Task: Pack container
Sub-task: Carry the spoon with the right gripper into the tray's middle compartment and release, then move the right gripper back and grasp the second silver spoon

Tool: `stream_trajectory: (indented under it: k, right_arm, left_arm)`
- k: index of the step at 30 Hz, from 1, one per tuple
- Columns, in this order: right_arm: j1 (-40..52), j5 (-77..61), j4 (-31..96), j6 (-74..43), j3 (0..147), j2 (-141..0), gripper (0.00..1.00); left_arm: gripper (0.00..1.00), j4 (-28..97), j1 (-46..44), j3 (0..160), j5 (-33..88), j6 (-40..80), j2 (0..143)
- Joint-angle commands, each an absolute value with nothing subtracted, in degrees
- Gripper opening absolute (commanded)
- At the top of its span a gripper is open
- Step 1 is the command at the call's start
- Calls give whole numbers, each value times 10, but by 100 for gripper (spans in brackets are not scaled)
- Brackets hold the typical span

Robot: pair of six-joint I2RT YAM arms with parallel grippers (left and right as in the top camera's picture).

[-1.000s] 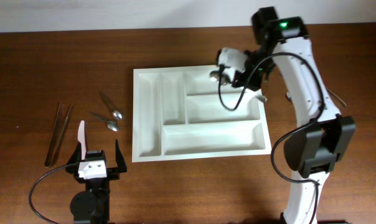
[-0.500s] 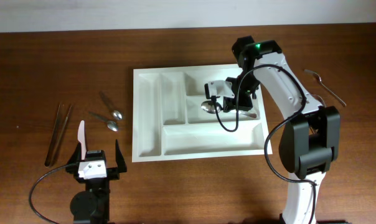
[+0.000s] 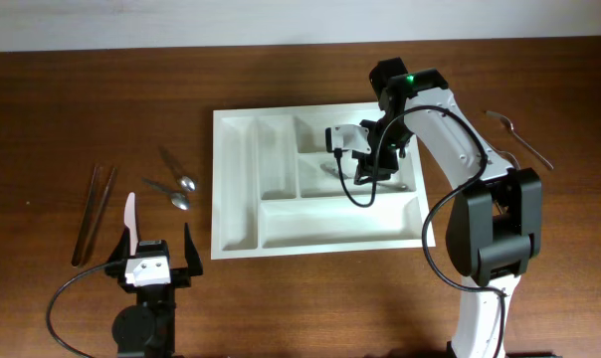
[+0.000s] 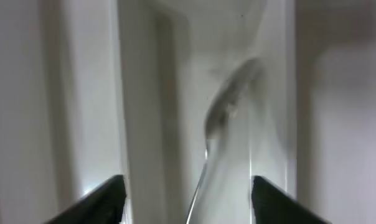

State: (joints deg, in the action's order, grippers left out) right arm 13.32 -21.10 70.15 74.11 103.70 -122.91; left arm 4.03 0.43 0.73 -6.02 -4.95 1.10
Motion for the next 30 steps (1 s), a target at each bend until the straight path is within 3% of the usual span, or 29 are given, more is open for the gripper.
stream_trajectory:
  k: [1,6,12,19,22,30]
  right_arm:
    - [134,-223,701,686,1052,-1226,77]
    - [127,-208,702,576,1094,-1225,82]
    - [74,-122,738,344,1179,-1225,82]
    - [-30,-110,843,325,1204,-1225,76]
    - [-98,-96,856,326,1195,-1226,62]
    - [-188,-94,818,361,1165,-1233,49]
  left_arm:
    - [99,41,6,5,-58,-55,7]
    - [99,41,6,5,-58,-55,7]
    - [99,41,6,5,-58,-55,7]
    - [99,41,6,5,-58,-55,7]
    - [99,41,6,5,-58,-55,7]
    - [99,41,6,5,-58,-55,7]
